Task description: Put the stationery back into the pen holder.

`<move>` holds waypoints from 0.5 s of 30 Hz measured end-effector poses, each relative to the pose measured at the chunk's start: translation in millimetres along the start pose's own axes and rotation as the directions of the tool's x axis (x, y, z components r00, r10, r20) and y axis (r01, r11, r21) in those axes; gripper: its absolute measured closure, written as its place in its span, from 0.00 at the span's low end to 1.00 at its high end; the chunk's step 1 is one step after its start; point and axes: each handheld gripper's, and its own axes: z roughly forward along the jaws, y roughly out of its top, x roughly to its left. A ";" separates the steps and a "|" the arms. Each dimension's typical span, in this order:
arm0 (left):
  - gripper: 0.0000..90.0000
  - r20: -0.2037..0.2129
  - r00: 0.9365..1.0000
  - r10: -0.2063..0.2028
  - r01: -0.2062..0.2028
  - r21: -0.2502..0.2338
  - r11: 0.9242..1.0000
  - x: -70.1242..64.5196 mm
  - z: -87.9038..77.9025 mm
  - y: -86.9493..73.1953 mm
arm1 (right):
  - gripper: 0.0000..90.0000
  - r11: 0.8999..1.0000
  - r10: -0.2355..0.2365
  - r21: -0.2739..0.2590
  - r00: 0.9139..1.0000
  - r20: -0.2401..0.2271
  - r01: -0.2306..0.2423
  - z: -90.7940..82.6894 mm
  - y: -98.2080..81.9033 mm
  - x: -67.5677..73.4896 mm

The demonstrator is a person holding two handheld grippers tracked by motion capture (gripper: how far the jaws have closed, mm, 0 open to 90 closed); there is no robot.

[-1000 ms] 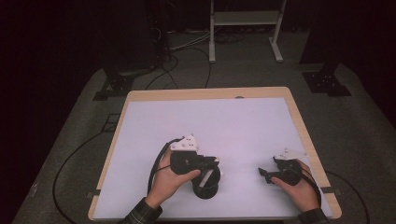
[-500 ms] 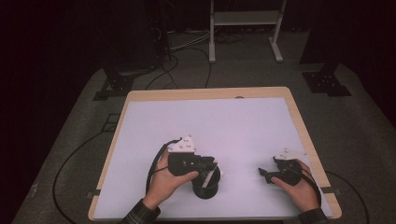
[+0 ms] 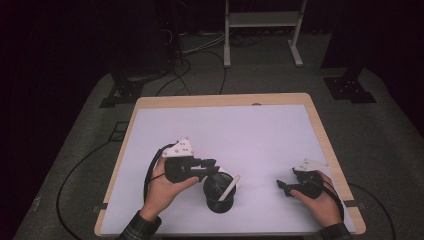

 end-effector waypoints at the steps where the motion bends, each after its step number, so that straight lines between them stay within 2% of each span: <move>1: 0.77 -0.008 1.000 0.002 -0.002 -0.005 1.000 0.7 -2.2 0.0 | 0.22 1.000 0.000 0.000 1.000 0.000 0.000 0.0 0.0 0.0; 6: 0.76 -0.043 0.999 -0.004 0.004 -0.012 1.000 5.8 -13.4 -1.6 | 0.22 1.000 0.001 0.000 1.000 0.000 -0.001 0.0 0.0 0.1; 15: 0.74 -0.094 0.995 -0.026 0.026 -0.002 1.000 15.5 -30.2 -15.4 | 0.22 1.000 -0.005 -0.001 1.000 0.004 0.005 0.0 0.0 0.7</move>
